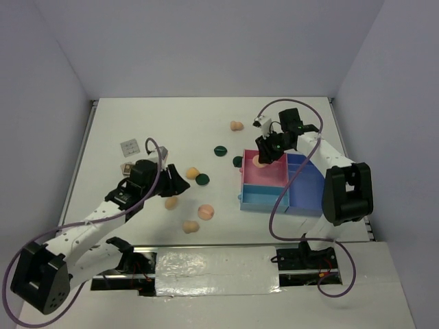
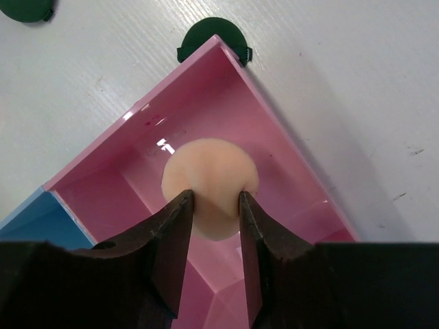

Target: Organize the makeup

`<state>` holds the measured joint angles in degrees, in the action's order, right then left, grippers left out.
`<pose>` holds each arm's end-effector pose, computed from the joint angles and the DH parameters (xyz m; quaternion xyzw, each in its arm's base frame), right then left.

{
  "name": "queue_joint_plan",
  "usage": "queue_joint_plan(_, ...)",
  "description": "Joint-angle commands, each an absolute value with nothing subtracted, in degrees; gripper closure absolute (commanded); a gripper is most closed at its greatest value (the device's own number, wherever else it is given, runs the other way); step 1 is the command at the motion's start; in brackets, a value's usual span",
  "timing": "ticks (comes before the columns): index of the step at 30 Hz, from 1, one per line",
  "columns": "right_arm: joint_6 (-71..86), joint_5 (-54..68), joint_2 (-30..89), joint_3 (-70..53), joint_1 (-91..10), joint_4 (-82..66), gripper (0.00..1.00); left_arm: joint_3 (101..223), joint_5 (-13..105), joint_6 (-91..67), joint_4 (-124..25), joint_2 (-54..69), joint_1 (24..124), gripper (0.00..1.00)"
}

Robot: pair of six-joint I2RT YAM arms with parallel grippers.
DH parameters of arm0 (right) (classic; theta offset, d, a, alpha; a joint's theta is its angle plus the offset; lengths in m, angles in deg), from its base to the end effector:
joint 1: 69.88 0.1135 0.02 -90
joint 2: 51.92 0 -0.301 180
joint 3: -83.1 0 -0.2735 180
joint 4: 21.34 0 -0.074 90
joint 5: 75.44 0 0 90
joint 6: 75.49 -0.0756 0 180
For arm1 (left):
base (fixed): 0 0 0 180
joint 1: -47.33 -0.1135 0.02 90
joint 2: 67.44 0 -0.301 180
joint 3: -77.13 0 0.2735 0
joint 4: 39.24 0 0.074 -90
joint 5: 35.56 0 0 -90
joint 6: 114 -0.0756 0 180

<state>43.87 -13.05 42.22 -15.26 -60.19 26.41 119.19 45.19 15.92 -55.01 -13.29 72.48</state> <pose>0.3674 0.0983 0.2321 -0.3714 0.8641 0.1846 0.2850 0.2144 -0.1141 0.2307 -0.0685 0.8520 -0.3349 0.3965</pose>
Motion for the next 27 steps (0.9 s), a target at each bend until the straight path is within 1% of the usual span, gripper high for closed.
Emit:
queue_joint_plan(1,42.81,-12.95,42.30,-15.67,-60.48,23.86,0.58,122.85,49.60,17.22,-50.77,-9.88,75.71,0.45)
queue_joint_plan(3,42.54,-13.04,42.38,-15.76,-60.57,23.77,0.56,124.17,51.35,17.49,-50.77,-6.99,77.55,0.45)
queue_joint_plan(4,42.37,-13.12,42.30,-15.85,-60.48,23.68,0.53,125.13,52.15,18.01,-51.03,-6.19,78.09,0.45)
queue_joint_plan(7,42.37,-13.04,41.95,-15.85,-60.48,23.77,0.50,126.45,54.18,18.80,-51.30,-2.58,79.93,0.45)
queue_joint_plan(11,42.28,-13.12,40.54,-16.46,-60.65,23.59,0.49,128.83,57.95,21.35,-51.21,2.42,81.86,0.46)
queue_joint_plan(15,41.76,-16.02,38.08,-16.20,-61.00,24.21,0.49,132.51,61.99,23.81,-54.02,7.96,83.80,0.48)
queue_joint_plan(19,39.56,-20.24,35.44,-16.20,-61.62,23.42,0.49,139.36,65.07,26.10,-57.44,16.82,86.52,0.56)
queue_joint_plan(20,39.03,-20.68,35.18,-16.20,-61.71,23.24,0.48,140.60,65.42,26.36,-58.24,18.33,86.96,0.60)
queue_joint_plan(21,38.33,-21.38,34.74,-16.29,-61.71,22.98,0.48,143.13,65.78,26.71,-59.72,20.00,87.40,0.63)
queue_joint_plan(22,37.89,-21.65,34.47,-16.37,-61.71,22.72,0.49,144.37,66.65,26.89,-60.35,22.88,88.45,0.64)
queue_joint_plan(24,36.93,-22.18,33.86,-16.99,-61.71,21.93,0.48,147.27,67.88,27.24,-62.19,25.27,89.42,0.61)
queue_joint_plan(25,36.57,-22.44,33.68,-17.25,-61.88,21.57,0.49,148.33,69.37,27.33,-62.98,27.46,90.21,0.58)
queue_joint_plan(26,36.31,-22.61,33.33,-17.51,-61.88,21.31,0.48,149.30,69.99,27.24,-63.77,28.44,90.48,0.53)
queue_joint_plan(27,35.96,-22.70,33.16,-18.13,-62.06,20.78,0.48,151.48,70.43,26.55,-65.35,29.49,90.75,0.52)
